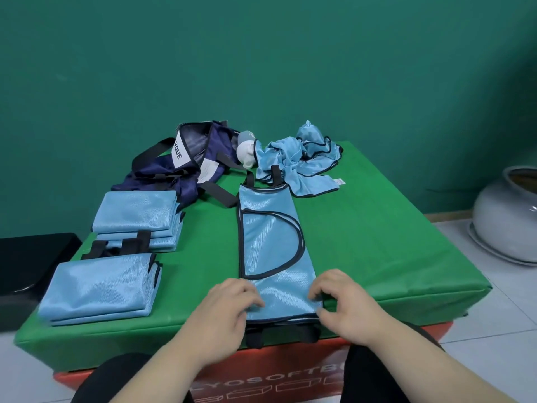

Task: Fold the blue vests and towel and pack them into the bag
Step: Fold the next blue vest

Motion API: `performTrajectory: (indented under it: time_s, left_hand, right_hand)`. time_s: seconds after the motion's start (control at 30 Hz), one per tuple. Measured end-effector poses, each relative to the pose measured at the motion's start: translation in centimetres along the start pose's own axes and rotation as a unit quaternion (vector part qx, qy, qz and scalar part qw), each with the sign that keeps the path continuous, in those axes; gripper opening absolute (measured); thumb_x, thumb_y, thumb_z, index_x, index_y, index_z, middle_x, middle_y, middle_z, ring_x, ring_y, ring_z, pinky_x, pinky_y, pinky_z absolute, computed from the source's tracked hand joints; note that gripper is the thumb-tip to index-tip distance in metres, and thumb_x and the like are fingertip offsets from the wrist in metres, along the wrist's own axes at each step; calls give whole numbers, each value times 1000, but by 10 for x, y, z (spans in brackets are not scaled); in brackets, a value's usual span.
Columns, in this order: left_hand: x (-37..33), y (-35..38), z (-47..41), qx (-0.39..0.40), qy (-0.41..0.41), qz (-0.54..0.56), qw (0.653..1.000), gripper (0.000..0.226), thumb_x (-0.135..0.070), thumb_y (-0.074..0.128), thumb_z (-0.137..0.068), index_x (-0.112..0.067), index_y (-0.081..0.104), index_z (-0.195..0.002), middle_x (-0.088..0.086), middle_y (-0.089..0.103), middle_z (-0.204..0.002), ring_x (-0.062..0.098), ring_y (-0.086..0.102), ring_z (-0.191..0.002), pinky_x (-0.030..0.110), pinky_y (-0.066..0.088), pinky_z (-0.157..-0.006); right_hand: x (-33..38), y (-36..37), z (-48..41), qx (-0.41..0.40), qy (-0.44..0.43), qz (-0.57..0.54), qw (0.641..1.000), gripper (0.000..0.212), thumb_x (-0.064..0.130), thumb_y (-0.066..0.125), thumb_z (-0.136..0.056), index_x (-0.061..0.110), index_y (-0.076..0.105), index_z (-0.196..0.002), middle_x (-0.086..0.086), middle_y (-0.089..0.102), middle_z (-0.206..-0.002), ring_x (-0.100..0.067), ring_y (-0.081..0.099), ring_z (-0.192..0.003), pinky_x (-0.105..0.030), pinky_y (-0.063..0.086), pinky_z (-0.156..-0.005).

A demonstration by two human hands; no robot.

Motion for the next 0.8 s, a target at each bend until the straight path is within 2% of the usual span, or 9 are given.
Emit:
performTrajectory:
  time_s: [0.13,0.27,0.4,0.53,0.67,0.8]
  left_hand:
    - [10,5,9,60,36,-7,998,57,-2,45,-75,-39,63,-115,-28,48,-121,-5,38,-121,22,28,-106]
    - [27,13,13,64,66,-24,995,55,-11,64,-77,-43,57,-121,-30,43,-125,-3,37,-125,20,23,-108]
    - [32,20,7,42,90,-54,994,52,-15,76,-75,-39,60,-118,-23,51,-120,4,46,-117,25,31,-102]
    - [31,23,0,-8,109,-59,992,40,-24,75,-78,-36,62,-114,-19,59,-111,8,53,-106,30,44,-91]
    - [30,22,-3,-40,72,-5,997,24,-39,58,-88,-41,61,-112,-27,62,-101,1,55,-97,26,45,-86]
    - [36,22,-6,-77,-15,49,996,27,-45,58,-87,-42,63,-114,-37,56,-98,-10,50,-94,19,42,-84]
  right_hand:
    - [2,-2,5,18,-32,25,999,24,18,63,-67,31,64,-87,14,60,-93,-11,56,-97,-36,48,-86]
    - [1,-4,10,47,-60,59,995,32,16,66,-68,34,64,-95,16,58,-101,-10,54,-103,-36,46,-90]
    - [-2,-2,12,73,-80,106,988,44,16,66,-70,33,62,-111,16,54,-110,-10,49,-111,-33,42,-97]
    - [-6,4,10,82,-99,157,979,54,19,68,-71,34,54,-120,12,52,-114,-12,46,-114,-35,42,-97]
    - [-4,8,8,76,-109,179,975,58,21,71,-70,36,49,-123,12,51,-113,-14,46,-113,-34,42,-96]
    - [-1,12,4,68,-119,183,974,59,17,68,-70,35,50,-124,12,52,-111,-16,48,-110,-35,43,-93]
Point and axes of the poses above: each hand's wrist, its own z-axis away from the middle knuckle, its own y-axis out of the palm, x = y × z, the point moved 2 cm from there along -z, towards the middle knuckle
